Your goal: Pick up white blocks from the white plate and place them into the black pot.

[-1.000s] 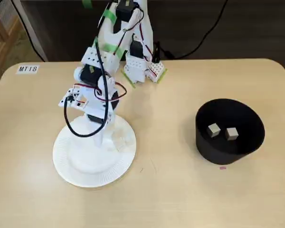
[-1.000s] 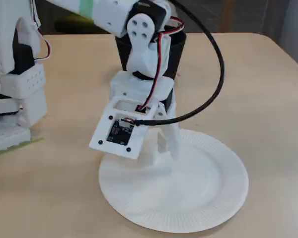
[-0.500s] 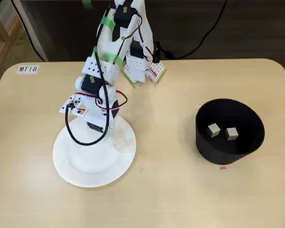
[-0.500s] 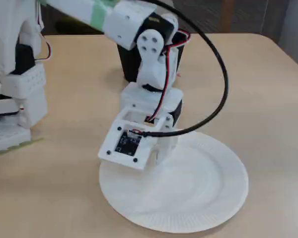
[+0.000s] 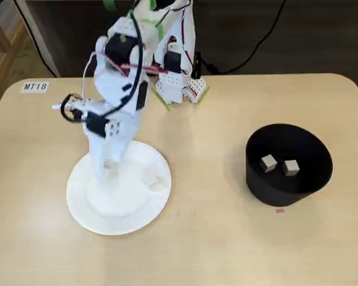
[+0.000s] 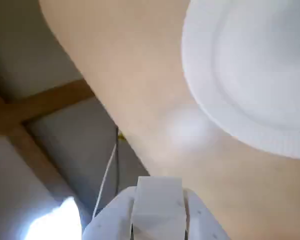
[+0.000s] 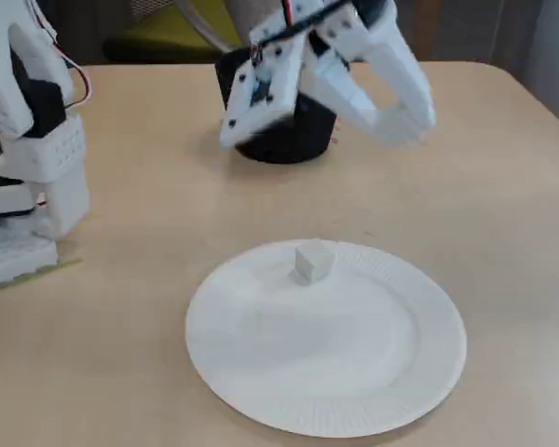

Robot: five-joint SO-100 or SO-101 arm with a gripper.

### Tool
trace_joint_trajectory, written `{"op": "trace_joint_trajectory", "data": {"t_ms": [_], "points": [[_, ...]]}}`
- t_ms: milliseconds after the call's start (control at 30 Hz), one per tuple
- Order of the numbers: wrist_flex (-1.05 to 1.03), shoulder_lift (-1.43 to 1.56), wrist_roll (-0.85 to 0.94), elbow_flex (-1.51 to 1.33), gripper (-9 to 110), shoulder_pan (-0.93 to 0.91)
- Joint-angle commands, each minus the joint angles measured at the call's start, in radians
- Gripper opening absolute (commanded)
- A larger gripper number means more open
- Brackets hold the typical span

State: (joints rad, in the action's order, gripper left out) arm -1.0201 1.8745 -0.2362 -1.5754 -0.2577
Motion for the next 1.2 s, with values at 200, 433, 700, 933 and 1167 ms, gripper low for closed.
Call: {"op": "trace_joint_trajectory", "data": {"t_ms": [200,433,700,933,1167], "points": [[-0.017,0.173,-0.084,0.026,-2,0.497],[0.091,0.163,-0.107,-0.192,-2,0.723],[0.293,0.078,-0.261,-0.41,-2,0.81],[0.325,0.005,-0.273,-0.4,-2,0.815],[0.29,0.017,-0.156,-0.4,32,0.842]]}}
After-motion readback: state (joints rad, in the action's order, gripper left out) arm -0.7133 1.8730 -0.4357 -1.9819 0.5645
